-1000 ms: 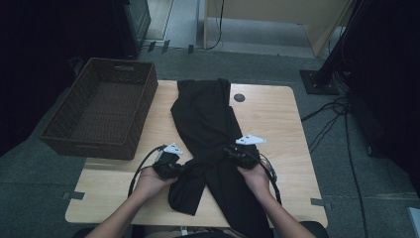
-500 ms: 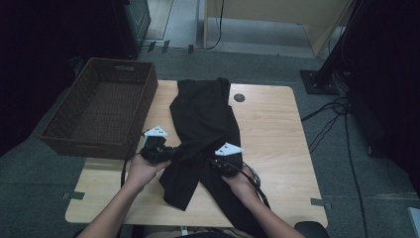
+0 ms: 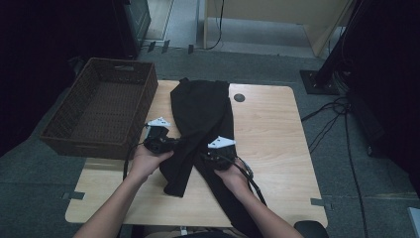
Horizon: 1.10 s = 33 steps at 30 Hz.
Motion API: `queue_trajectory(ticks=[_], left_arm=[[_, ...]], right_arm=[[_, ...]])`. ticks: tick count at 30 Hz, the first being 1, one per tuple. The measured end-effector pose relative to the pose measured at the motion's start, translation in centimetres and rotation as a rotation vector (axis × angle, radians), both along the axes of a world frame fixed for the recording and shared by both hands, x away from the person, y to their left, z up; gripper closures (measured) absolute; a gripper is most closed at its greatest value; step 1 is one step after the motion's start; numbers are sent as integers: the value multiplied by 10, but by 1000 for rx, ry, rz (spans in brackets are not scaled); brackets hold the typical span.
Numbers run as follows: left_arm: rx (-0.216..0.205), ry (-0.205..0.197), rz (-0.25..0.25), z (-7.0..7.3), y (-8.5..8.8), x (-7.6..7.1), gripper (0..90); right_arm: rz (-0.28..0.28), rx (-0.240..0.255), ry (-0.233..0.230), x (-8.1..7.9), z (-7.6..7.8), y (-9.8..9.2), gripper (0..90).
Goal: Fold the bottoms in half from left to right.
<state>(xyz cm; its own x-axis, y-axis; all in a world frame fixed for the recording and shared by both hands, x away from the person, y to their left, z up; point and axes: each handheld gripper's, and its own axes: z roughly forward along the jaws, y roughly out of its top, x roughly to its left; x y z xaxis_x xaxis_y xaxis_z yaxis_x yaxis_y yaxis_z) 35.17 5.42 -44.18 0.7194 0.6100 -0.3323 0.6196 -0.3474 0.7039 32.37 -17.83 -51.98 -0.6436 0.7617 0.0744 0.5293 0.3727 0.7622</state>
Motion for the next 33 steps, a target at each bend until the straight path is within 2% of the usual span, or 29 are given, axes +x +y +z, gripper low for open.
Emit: queue_trajectory(ticks=[3, 5, 7, 9, 12, 16, 17, 18, 19, 20, 21, 23, 25, 27, 29, 30, 31, 33], left_arm=[[-18, 12, -42, -4, -13, -10, 897], [5, 24, -93, -12, -30, -19, 897], [30, 28, -119, -18, -40, -24, 897], [38, 50, -139, -26, -49, -28, 897], [61, 73, -161, -35, -59, -31, 897], [86, 83, -176, -43, -69, -32, 897], [81, 82, -175, -44, -71, -32, 897], [79, 77, -177, -44, -73, -33, 896], [66, 74, -173, -44, -74, -34, 896], [59, 66, -170, -43, -76, -34, 896], [47, 56, -164, -42, -77, -35, 896], [26, 54, -152, -41, -78, -35, 896], [30, 51, -149, -42, -79, -36, 896], [45, 60, -156, -46, -81, -36, 895], [64, 59, -163, -50, -83, -36, 895], [67, 62, -167, -51, -84, -36, 894], [75, 59, -171, -53, -84, -35, 889], [87, 63, -161, -56, -84, -34, 866]], right_arm=[[16, 25, 1, -20, -1, -3, 627], [45, 26, 18, -31, 0, -3, 625], [45, 9, 31, -35, 2, -7, 610], [21, 21, 35, -34, 5, -18, 608], [-40, 34, 16, -28, 9, -41, 586], [-144, 102, -5, -17, 19, -68, 555], [-160, 125, -4, -15, 21, -71, 537], [-168, 148, -20, -8, 24, -72, 478], [-168, 148, -20, -8, 24, -72, 478], [-160, 166, 21, 0, 21, -67, 405], [-160, 166, 21, 0, 21, -67, 405], [-155, 176, 63, 7, 14, -61, 363], [-164, 189, 91, 12, 7, -56, 364], [-163, 195, 101, 15, 4, -51, 406], [-155, 150, 93, 17, -1, -45, 466], [-153, 121, 73, 17, -1, -43, 539], [-141, 29, 21, 16, 0, -38, 681], [-132, -37, -7, 16, 1, -34, 854]])
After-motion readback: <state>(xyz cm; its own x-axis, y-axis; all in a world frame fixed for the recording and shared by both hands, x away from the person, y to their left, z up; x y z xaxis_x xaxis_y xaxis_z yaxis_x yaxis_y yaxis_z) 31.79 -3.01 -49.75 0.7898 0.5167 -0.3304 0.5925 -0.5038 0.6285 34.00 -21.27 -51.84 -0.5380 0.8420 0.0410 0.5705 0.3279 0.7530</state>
